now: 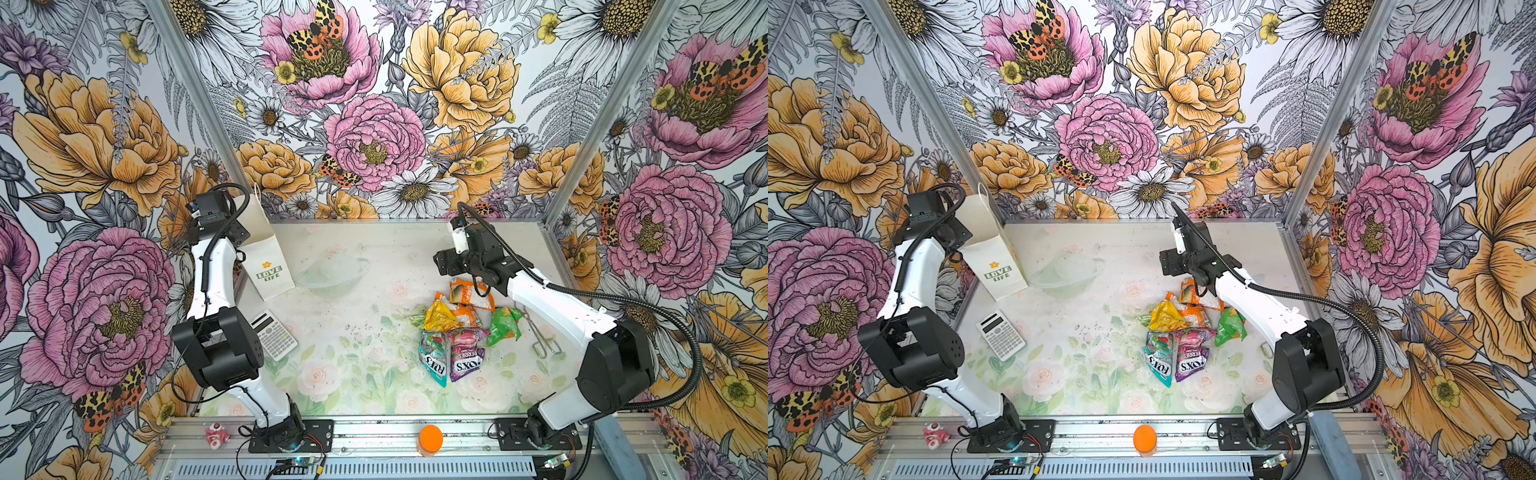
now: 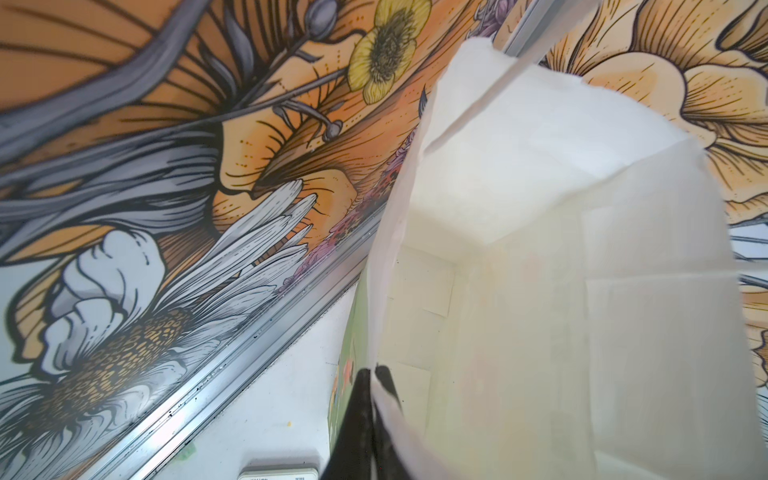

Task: Place the snacks into the paper bag
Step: 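Grasp the bag rim with the left gripper and drag it toward the table center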

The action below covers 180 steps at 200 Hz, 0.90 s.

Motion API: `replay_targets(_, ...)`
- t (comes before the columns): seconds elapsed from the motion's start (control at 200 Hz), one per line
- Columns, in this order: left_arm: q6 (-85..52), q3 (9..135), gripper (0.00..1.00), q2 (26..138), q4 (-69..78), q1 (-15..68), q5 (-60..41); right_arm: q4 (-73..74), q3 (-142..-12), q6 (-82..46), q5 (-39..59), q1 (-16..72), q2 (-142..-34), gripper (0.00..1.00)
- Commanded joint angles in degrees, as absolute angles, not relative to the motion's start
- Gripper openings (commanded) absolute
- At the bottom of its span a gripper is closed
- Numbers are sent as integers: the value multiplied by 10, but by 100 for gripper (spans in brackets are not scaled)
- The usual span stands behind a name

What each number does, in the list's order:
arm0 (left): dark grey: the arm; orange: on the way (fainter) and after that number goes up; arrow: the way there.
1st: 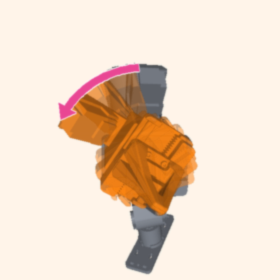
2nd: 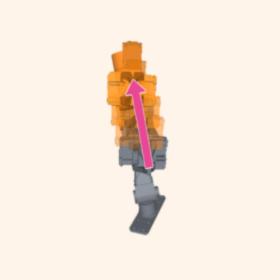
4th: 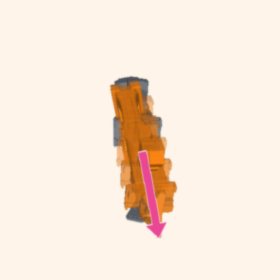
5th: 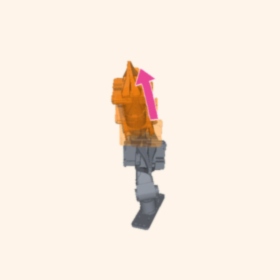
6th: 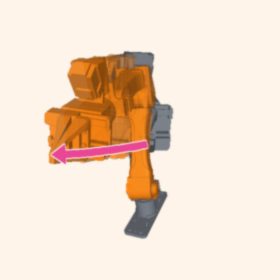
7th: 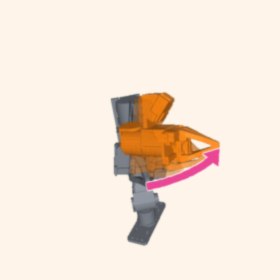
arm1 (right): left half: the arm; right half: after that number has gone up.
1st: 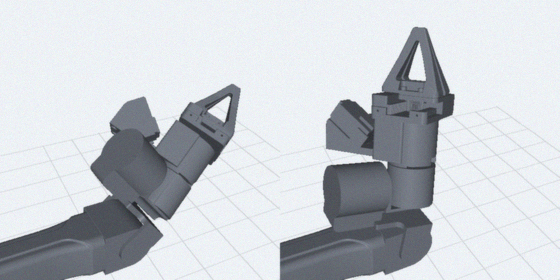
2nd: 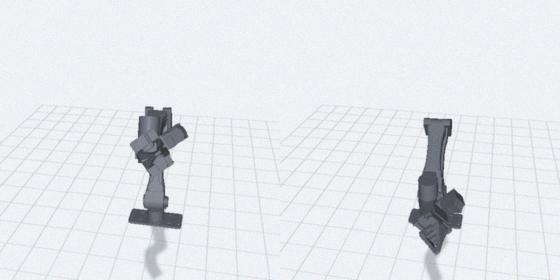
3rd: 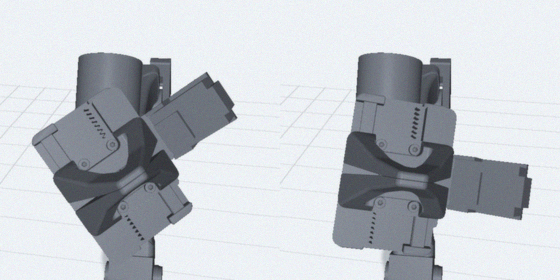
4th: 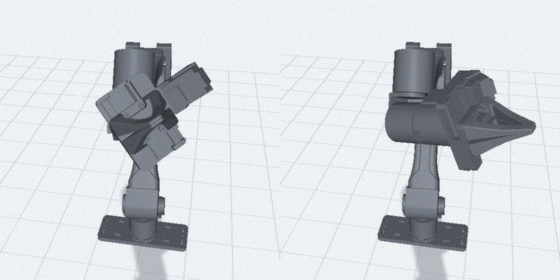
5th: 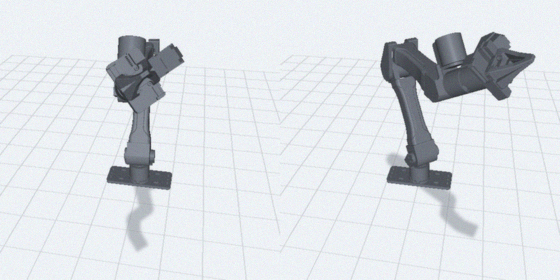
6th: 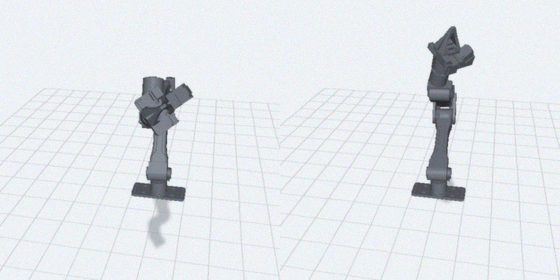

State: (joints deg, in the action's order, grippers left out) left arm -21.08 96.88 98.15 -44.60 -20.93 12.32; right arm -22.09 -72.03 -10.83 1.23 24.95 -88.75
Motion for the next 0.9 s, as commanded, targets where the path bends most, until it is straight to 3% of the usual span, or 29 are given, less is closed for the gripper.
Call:
replay_targets(0.0, -216, 984, 0, 972, -443, -216, 90, -219, -730, -101, 4, 255, -891, 85)
replay_targets(0.58, -237, 943, 0, 897, -400, -184, 1, -219, -722, -109, 5, 255, -894, 85)
replay_targets(0.896, -238, 947, 0, 868, -398, -103, -24, -220, -714, -116, 7, 255, -871, 88)
